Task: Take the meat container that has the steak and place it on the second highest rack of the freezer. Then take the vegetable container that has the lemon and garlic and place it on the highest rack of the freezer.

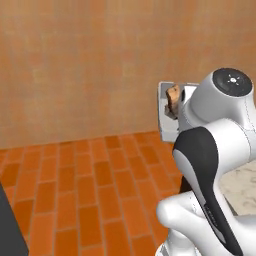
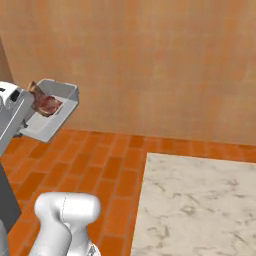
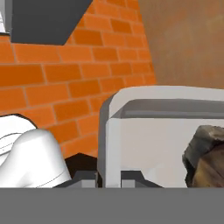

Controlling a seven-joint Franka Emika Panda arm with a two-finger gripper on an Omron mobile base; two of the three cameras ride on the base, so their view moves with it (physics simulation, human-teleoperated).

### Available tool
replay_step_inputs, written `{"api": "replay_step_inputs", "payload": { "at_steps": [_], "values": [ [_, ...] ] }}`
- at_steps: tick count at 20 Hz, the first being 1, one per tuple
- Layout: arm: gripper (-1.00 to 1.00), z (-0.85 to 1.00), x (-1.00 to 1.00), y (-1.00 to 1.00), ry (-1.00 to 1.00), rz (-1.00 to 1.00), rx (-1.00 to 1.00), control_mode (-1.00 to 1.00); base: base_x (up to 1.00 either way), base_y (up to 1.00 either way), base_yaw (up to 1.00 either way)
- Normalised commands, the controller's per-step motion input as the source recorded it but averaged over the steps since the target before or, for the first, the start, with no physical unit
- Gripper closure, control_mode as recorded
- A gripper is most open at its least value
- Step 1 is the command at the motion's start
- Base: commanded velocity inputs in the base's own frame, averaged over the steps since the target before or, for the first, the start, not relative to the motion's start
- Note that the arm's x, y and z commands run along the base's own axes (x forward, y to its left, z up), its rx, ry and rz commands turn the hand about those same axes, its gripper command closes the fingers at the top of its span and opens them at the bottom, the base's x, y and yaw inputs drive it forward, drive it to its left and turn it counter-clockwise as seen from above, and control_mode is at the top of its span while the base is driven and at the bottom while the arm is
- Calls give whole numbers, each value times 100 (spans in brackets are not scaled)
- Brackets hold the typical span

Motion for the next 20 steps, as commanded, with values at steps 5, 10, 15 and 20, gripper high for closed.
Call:
{"api": "replay_step_inputs", "payload": {
  "at_steps": [5,10,15,20],
  "values": [
    [100,0,0,0,0,0,0,100,100,4,42],
    [100,0,0,0,0,0,0,100,83,5,65],
    [100,0,0,0,0,0,0,100,38,0,68],
    [100,0,0,0,0,0,0,100,17,-15,69]
  ]
}}
